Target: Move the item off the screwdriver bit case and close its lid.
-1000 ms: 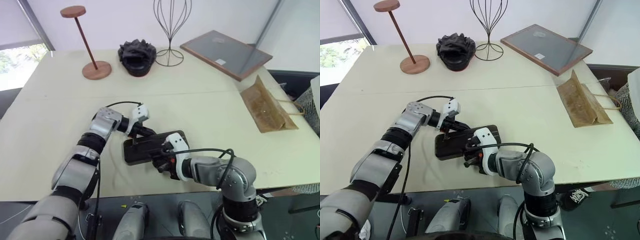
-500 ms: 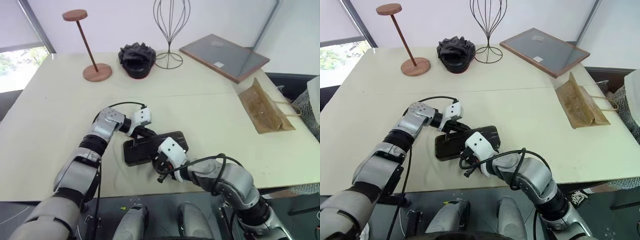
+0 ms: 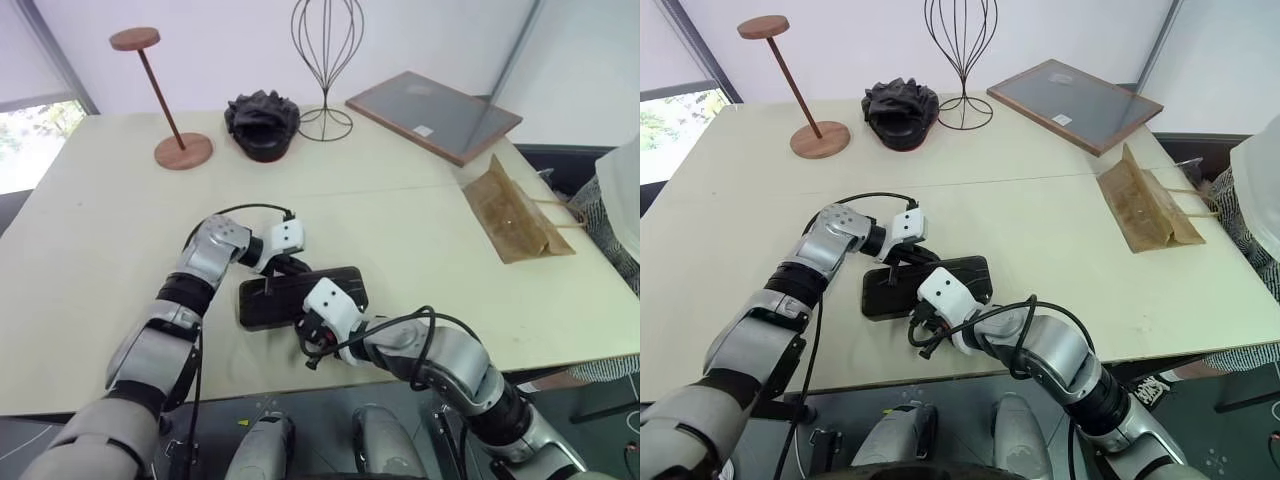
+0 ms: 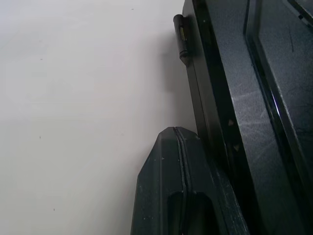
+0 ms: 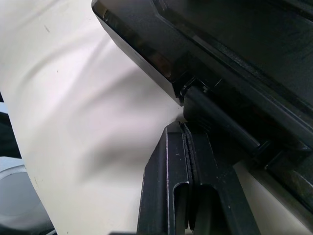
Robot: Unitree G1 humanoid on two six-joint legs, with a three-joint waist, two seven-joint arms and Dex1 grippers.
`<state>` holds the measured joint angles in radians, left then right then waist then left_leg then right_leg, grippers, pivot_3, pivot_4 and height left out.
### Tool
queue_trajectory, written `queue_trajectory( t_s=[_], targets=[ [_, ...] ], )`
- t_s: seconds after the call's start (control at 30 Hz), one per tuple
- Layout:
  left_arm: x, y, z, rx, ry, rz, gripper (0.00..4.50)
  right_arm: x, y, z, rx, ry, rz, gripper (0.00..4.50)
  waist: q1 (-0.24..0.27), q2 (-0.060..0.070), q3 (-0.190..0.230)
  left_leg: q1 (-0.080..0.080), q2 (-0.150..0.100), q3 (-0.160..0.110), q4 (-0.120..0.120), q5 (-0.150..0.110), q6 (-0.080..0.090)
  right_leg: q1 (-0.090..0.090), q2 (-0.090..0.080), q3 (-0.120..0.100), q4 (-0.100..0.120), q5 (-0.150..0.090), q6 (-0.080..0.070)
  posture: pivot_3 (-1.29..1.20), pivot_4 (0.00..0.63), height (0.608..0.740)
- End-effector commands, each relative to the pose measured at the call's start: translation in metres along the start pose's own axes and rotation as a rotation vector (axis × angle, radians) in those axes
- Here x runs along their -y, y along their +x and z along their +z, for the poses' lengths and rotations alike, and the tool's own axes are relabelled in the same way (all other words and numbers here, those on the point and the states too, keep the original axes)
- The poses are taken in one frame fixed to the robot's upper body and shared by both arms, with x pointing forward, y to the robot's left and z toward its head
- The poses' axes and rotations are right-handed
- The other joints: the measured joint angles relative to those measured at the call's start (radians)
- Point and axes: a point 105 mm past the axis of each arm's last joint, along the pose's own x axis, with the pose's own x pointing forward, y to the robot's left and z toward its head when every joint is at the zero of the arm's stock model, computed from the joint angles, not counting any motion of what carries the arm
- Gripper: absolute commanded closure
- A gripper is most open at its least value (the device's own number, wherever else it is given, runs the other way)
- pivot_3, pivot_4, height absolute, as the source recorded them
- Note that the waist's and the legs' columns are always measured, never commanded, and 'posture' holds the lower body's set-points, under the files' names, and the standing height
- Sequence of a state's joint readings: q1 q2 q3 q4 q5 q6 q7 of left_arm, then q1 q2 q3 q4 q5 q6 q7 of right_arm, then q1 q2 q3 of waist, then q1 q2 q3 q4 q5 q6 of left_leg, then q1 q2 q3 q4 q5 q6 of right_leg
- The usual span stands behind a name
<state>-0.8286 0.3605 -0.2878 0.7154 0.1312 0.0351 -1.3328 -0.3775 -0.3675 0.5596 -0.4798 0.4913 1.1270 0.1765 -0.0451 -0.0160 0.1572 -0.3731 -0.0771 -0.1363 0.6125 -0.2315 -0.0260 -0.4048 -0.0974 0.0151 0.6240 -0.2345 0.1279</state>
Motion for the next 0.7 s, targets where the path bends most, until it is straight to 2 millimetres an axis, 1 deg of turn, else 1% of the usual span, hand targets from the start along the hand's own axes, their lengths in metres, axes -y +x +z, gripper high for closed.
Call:
queue_trajectory(
  t_s=[0.03,0.33,0.5,0.7],
  targets=[
    [0.073,0.051,-0.029,-0.033,-0.073,-0.336,4.50,0.072,-0.017,0.046,0.155,-0.100,-0.366,4.48,-0.001,0.001,-0.001,0.000,0.001,0.000,0.000,0.000,0.000,0.000,0.001,0.000,0.000,0.000,0.000,0.00,0.150,0.740],
    [0.091,0.052,-0.043,-0.063,-0.081,-0.364,4.50,0.080,-0.019,0.056,0.185,-0.138,-0.394,4.48,-0.002,0.001,-0.008,0.002,0.004,0.000,-0.001,-0.003,0.005,0.000,0.003,0.000,0.000,-0.002,-0.004,0.00,0.150,0.740],
    [0.102,0.057,-0.047,-0.060,-0.104,-0.376,4.50,0.088,-0.022,0.068,0.230,-0.142,-0.426,4.48,-0.002,0.002,-0.016,0.004,0.006,0.000,-0.001,-0.004,0.007,0.001,0.005,0.000,0.000,-0.003,-0.005,0.00,0.150,0.740],
    [0.116,0.060,-0.052,-0.063,-0.134,-0.393,4.50,0.092,-0.026,0.082,0.274,-0.147,-0.443,4.48,-0.003,0.001,-0.017,0.006,0.007,0.000,-0.002,-0.006,0.009,0.002,0.007,0.000,0.000,-0.004,-0.008,0.00,0.150,0.740]
  ],
)
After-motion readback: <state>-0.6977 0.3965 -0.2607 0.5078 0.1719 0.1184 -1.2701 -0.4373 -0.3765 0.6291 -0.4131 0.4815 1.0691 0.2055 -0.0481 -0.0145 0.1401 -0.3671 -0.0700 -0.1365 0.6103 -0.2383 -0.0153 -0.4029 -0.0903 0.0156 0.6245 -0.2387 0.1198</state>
